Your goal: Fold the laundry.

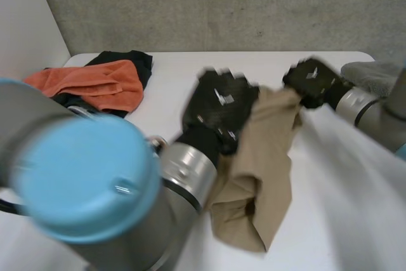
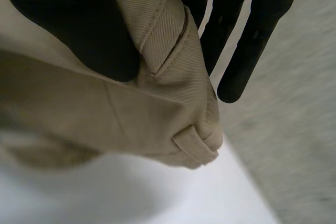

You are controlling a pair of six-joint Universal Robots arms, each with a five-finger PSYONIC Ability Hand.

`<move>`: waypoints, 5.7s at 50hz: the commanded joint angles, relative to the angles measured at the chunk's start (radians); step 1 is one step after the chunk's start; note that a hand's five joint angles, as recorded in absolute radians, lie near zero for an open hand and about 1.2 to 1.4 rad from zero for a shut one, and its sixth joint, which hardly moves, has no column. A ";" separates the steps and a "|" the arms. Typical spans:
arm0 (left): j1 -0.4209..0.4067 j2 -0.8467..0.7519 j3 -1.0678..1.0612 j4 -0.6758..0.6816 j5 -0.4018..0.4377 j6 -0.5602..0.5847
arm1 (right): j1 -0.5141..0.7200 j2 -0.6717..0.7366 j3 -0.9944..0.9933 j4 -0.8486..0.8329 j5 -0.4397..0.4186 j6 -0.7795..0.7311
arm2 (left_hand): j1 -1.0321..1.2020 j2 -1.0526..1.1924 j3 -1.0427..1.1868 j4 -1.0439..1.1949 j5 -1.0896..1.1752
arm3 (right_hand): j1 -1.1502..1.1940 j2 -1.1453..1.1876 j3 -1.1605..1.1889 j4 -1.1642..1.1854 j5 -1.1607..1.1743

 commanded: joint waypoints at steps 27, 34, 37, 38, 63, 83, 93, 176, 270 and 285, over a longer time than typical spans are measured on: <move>0.195 0.403 -0.227 0.022 0.053 -0.216 | 0.000 -0.614 0.129 0.255 0.028 0.295 | -0.645 -0.685 -0.681 -0.691 -0.679 | 0.296 0.218 0.223 0.202 0.224; 0.242 0.235 -0.228 0.013 0.068 -0.344 | 0.091 -0.534 0.082 0.280 0.224 0.290 | -0.801 -0.841 -0.837 -0.847 -0.835 | 0.296 0.218 0.223 0.202 0.224; 0.262 0.221 -0.215 0.013 0.079 -0.355 | 0.155 -0.534 0.041 0.278 0.345 0.291 | -0.801 -0.841 -0.837 -0.847 -0.835 | 0.296 0.218 0.223 0.202 0.224; 0.274 0.220 -0.204 0.010 0.089 -0.361 | 0.169 -0.534 0.028 0.278 0.371 0.291 | -0.801 -0.841 -0.837 -0.847 -0.835 | 0.296 0.218 0.223 0.202 0.224; 0.384 0.200 -0.245 -0.099 0.132 -0.428 | 0.462 -0.313 -0.095 0.238 0.769 0.288 | -0.775 -0.815 -0.810 -0.821 -0.809 | 0.296 0.218 0.223 0.202 0.224; 0.201 -0.036 -0.256 -0.136 0.300 -0.617 | 0.436 -0.258 0.105 0.139 0.764 0.221 | -0.731 -0.771 -0.766 -0.777 -0.764 | 0.296 0.218 0.223 0.202 0.224; 0.198 -0.216 -0.130 -0.027 0.214 -0.557 | 0.375 -0.266 0.180 0.116 0.754 0.238 | -0.742 -0.782 -0.778 -0.789 -0.776 | 0.296 0.218 0.223 0.202 0.224; 0.497 -0.163 0.278 0.134 0.186 -0.212 | 0.272 -0.188 0.020 -0.210 0.651 -0.023 | -0.957 -0.997 -0.992 -1.003 -0.991 | -0.926 -1.003 -0.998 -1.019 -0.998; 0.466 0.396 -0.189 -0.123 0.238 -0.029 | 0.142 -0.675 0.271 0.203 0.448 0.001 | 0.244 0.204 0.208 0.197 0.210 | 0.296 0.218 0.223 0.202 0.224; 0.477 0.119 0.002 -0.234 0.326 -0.088 | 0.154 -0.428 0.122 0.357 0.473 0.001 | 0.244 0.204 0.208 0.197 0.210 | 0.296 0.218 0.223 0.202 0.224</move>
